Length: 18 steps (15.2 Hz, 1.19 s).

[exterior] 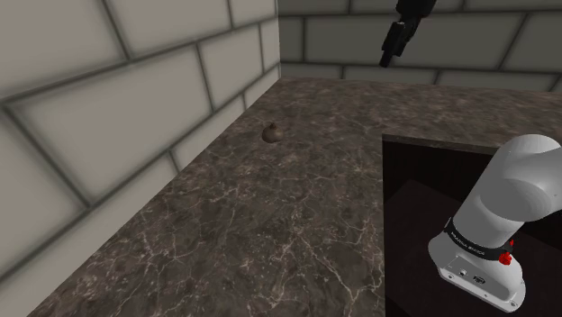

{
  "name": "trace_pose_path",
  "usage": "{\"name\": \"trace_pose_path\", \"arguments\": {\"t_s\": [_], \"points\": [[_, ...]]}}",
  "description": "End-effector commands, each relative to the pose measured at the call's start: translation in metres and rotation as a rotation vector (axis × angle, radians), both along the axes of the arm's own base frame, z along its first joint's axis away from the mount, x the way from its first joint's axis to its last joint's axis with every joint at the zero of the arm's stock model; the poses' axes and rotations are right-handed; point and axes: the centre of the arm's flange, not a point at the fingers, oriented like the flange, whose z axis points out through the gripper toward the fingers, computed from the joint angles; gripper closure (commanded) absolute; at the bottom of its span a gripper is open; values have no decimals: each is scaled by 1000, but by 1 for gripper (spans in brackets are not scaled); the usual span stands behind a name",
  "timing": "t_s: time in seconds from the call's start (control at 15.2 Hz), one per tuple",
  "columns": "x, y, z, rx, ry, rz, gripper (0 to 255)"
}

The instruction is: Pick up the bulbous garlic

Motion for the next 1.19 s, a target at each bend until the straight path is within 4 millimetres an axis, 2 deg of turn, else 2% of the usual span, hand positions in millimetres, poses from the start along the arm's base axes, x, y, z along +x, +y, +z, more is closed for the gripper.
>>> {"name": "trace_pose_path", "arguments": {"t_s": [0.0,0.59,1.12], "points": [[0,0,0,0,0,0,0],[55,34,-85,186,-61,-110,0],[111,72,-151,352,-115,-208,0]]}}
